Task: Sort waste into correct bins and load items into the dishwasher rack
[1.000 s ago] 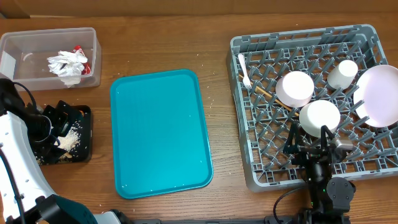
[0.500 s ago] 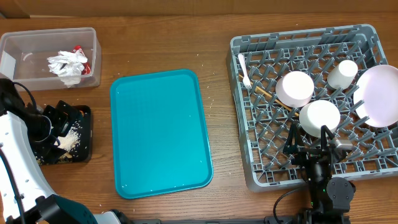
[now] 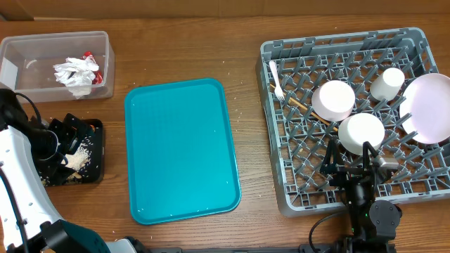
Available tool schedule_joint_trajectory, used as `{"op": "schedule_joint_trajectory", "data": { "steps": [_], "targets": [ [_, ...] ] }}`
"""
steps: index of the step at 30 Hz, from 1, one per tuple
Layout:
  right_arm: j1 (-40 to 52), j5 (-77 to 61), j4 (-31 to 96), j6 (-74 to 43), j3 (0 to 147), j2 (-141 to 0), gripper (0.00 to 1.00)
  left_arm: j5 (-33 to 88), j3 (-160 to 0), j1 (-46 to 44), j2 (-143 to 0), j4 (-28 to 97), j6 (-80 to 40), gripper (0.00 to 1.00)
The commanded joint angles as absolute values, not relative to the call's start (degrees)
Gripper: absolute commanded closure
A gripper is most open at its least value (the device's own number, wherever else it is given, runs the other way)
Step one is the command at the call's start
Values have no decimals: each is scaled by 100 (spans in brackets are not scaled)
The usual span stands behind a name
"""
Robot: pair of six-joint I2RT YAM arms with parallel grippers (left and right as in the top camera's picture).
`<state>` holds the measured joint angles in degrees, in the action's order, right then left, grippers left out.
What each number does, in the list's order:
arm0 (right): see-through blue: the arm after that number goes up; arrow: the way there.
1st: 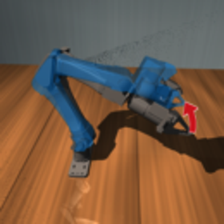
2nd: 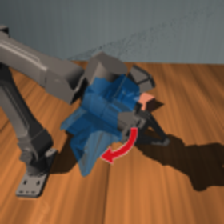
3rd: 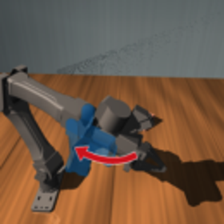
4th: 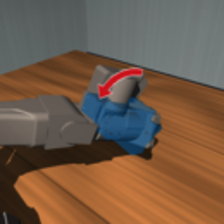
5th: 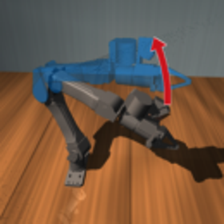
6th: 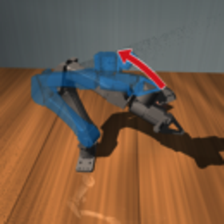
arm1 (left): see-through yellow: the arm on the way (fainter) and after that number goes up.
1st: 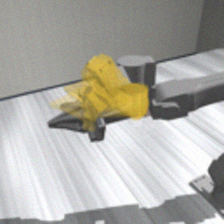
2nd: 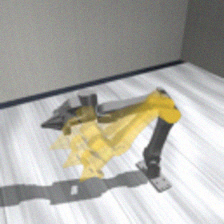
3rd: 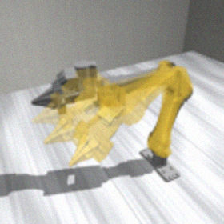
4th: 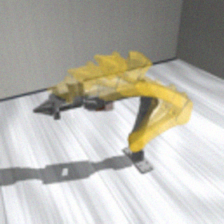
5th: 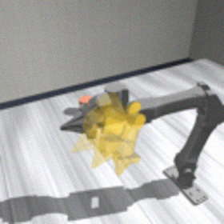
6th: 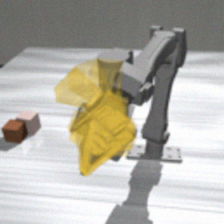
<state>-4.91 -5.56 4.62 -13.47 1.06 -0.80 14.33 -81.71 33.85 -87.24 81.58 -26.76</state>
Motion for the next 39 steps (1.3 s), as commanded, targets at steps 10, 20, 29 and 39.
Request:
{"op": "schedule_joint_trajectory", "data": {
  "steps": [10,20,29,39],
  "targets": [
    [-539,-563,432,-1369,45,-16,0,945,-8169,3367,-8709,8171,-2567,0],
    [-539,-563,432,-1369,45,-16,0,263,-8167,2716,-7865,8195,-2390,0],
    [-539,-563,432,-1369,45,-16,0,198,-7435,14,-5966,5999,-928,0],
    [-539,-563,432,-1369,45,-16,0,301,-5422,-399,-4222,4794,12,0]
  ]
}}
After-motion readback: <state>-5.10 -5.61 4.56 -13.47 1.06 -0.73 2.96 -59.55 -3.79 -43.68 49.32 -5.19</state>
